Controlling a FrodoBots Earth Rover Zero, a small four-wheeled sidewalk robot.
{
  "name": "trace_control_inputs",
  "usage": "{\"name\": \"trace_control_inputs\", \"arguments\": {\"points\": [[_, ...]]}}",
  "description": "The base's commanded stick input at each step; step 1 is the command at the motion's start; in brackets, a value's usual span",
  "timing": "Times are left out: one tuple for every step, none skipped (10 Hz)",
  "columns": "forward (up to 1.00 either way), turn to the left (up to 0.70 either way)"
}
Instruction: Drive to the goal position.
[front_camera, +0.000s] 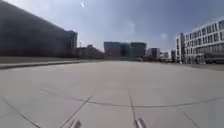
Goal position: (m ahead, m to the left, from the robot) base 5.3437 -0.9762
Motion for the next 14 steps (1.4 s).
{"name": "trace_control_inputs", "arguments": {"points": [[0.85, -0.34], [0.85, -0.34], [0.85, -0.34], [0.85, -0.34], [0.85, -0.34], [0.85, -0.34], [0.85, -0.24], [0.85, 0.00], [0.85, 0.00], [0.85, 0.00], [0.85, 0.00], [0.85, 0.00], [0.85, 0.00], [0.85, 0.14]]}}
